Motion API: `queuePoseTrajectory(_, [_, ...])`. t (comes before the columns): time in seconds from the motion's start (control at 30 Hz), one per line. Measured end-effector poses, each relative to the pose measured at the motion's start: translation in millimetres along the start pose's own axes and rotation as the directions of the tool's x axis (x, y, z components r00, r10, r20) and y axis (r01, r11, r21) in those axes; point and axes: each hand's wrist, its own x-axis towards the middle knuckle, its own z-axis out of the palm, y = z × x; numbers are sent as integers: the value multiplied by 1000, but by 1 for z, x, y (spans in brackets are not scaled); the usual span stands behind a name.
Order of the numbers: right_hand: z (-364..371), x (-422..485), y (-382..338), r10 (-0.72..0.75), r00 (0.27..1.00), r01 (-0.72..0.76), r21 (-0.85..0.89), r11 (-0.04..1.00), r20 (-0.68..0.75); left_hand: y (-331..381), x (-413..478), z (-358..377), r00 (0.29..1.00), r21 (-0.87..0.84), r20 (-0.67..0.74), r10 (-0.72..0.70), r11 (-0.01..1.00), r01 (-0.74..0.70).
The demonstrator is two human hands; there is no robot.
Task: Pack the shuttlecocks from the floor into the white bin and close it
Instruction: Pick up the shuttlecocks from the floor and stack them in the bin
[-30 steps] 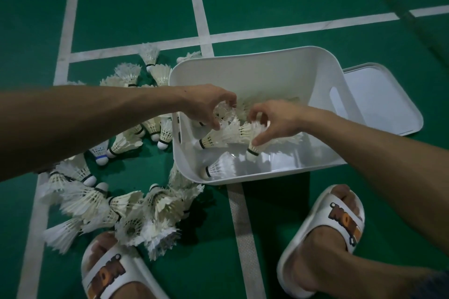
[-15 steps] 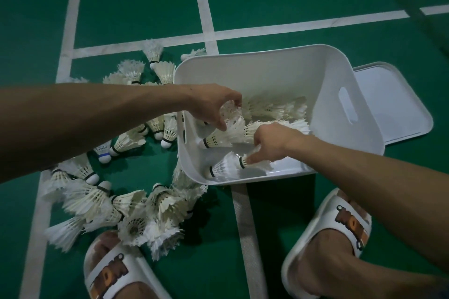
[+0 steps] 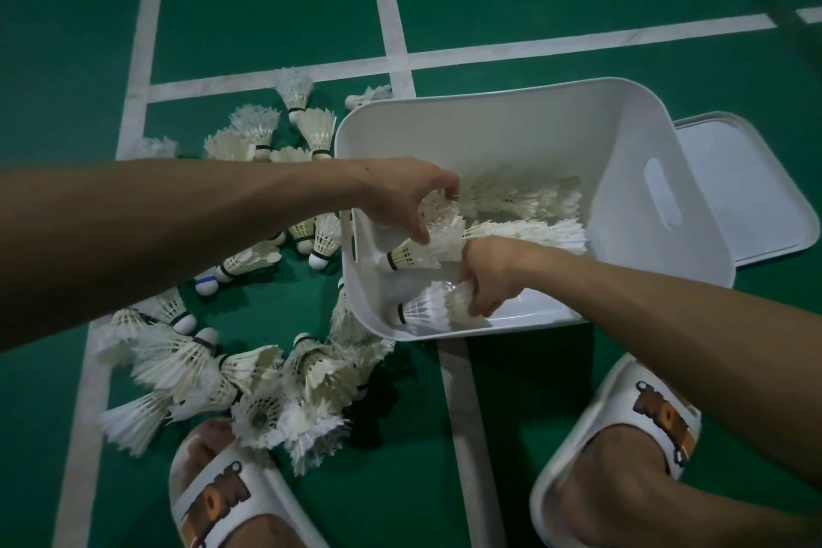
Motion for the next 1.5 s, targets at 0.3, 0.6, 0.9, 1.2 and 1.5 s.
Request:
queuePoseTrajectory(0.3, [5,1,1,59,998,-71,593,802,39,3,2,-2,998,36,-59,-9,999,12])
queuePoseTrajectory(0.6, [-48,-46,43,9,969,181,737,651,-246,20,1,-1,999,-247,-8,-46,968,42])
queuePoseTrajectory(0.9, [-36,-58,39,-74,949,262,638,724,-306,45,-2,22,995,-467,-102,-6,883,-43])
queuePoseTrajectory(1.2, [-17,-53,78,-33,999,-1,644,765,40,33,8,45,958,113,278,74,987,-109])
queuePoseTrajectory(1.5, [-1,-24,60,-32,995,82,561,824,-98,27,14,45,924,64,367,105,988,-138])
